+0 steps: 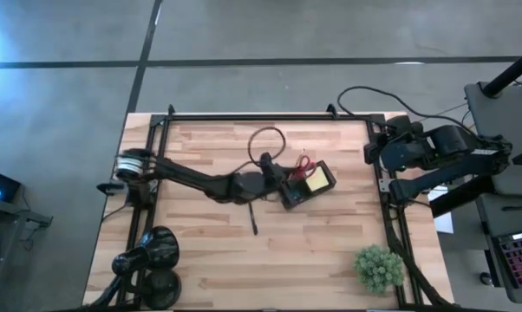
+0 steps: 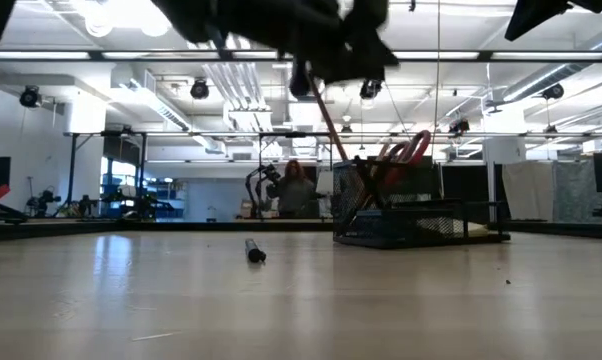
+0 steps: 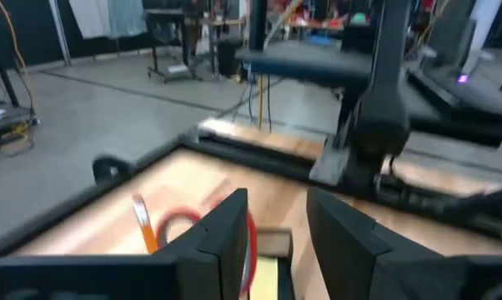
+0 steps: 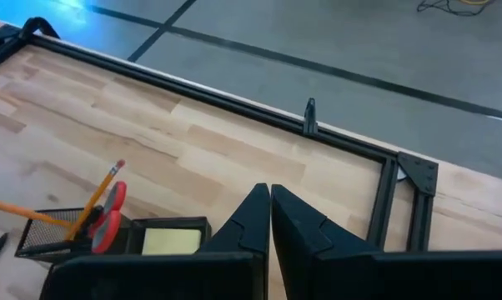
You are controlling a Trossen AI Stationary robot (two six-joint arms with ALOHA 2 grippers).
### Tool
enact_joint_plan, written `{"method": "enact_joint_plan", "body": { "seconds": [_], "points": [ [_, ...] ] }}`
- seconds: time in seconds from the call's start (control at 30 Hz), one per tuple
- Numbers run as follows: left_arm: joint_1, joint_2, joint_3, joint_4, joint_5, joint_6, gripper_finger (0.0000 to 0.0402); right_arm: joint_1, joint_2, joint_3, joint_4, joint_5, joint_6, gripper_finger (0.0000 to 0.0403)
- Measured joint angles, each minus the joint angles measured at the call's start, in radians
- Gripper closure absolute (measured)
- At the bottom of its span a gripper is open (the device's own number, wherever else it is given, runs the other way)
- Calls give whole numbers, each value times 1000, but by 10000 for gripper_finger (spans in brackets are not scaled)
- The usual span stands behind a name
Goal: Pick and place office supplies into organizer
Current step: Put the pencil into the desk organizer
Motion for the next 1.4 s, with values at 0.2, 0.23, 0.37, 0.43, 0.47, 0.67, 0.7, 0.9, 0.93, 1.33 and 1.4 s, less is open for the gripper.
{"method": "enact_joint_plan", "body": {
  "seconds": [0.2,0.23,0.37,0.43,0.47,0.67,0.7,0.9,0.93,1.33,1.4],
  "points": [
    [28,-203,14,-192,3,-13,289,0,-24,0,0,7,4,394],
    [41,-242,18,-281,3,-40,289,0,-28,0,0,7,5,394],
    [85,-365,15,-776,80,-271,290,0,-43,-2,0,-2,5,394],
    [87,-400,11,-971,181,-407,290,0,-50,-2,0,-14,16,394],
    [84,-412,5,-1021,215,-453,290,0,-54,-3,0,-20,23,394],
    [25,-399,-35,-1061,268,-573,290,0,-59,-13,0,-23,42,394],
    [22,-391,-35,-1050,281,-586,290,0,-58,-13,0,-23,43,394],
    [25,-371,-16,-927,353,-617,290,0,-36,-16,0,-23,63,394],
    [26,-373,-5,-970,350,-542,290,0,-35,-17,0,-23,69,394],
    [24,-384,-29,-1852,452,449,290,0,-18,-46,0,-102,82,394],
    [1,-385,-56,-1836,488,554,290,0,-18,-61,0,-102,97,394]
  ]
}}
